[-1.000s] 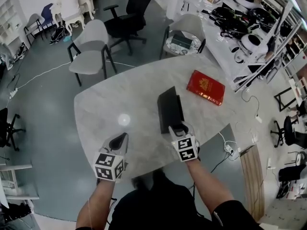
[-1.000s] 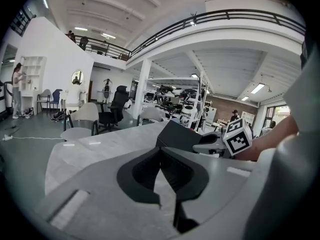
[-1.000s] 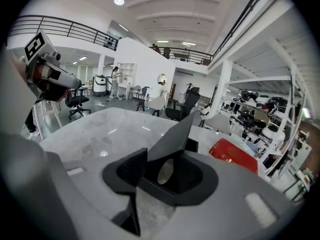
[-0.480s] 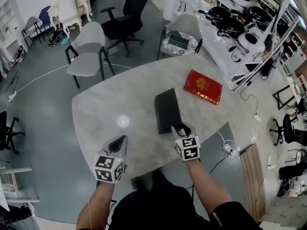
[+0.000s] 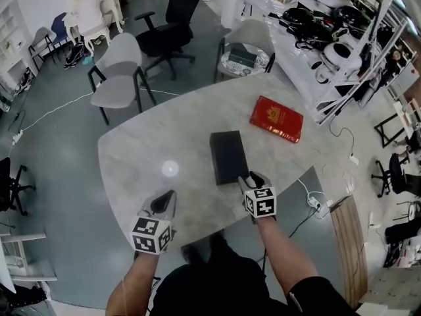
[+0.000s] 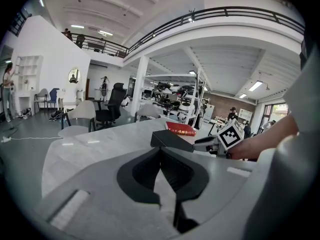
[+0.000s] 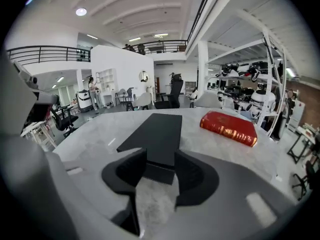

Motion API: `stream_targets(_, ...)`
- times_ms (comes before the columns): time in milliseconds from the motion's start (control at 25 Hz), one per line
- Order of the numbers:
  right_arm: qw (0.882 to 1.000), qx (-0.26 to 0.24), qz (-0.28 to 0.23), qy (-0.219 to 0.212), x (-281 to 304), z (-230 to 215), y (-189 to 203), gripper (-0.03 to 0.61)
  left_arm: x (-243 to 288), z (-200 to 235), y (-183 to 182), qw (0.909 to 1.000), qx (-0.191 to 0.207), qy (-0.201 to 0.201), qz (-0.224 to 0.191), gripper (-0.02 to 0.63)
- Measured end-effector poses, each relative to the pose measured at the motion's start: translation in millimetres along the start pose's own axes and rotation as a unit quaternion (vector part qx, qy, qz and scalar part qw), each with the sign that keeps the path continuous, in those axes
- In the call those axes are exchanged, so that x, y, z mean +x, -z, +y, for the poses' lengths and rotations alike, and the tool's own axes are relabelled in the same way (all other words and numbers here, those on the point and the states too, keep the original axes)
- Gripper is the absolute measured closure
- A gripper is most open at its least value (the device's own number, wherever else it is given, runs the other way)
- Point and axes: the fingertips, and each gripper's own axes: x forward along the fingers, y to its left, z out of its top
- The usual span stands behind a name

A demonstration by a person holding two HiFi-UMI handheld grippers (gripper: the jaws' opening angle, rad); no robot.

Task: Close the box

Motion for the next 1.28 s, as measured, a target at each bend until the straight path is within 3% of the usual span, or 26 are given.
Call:
stream_targets(200, 1.0, -0.012, -0.003, -0.015, 7.4, 8.9, -4.3, 0.413, 3.7, 1.0, 0.8, 1.0, 0.002, 0.0, 0.0, 0.604)
stream_targets(480, 0.999, -0.035, -0.002, 0.0, 4.2, 10.2, -10.1, 0.428, -1.6, 6.3, -2.0, 0.9999, 0.001, -0.004, -0.01, 0.604)
stream_targets(800, 0.998, -0.066, 0.002, 0.009, -35.7, 52.5, -14.7, 0.559, -46.4, 18.3, -14.6, 0.9992, -0.004, -0.003, -0.041, 0.604)
stream_targets(1040, 0.996, -0.085, -0.012, -0.033, -81.2, 101.6, -21.1, 0.574, -71.3, 12.5, -17.3, 0.9979, -0.01, 0.015, -0.062, 0.604)
stream_targets(1280, 0.992, -0.094, -0.051, -0.07, -120.5, 131.7, -40.8, 0.575, -93.4, 5.7, -18.4, 0.9965, -0.016, -0.002, -0.082, 0.604)
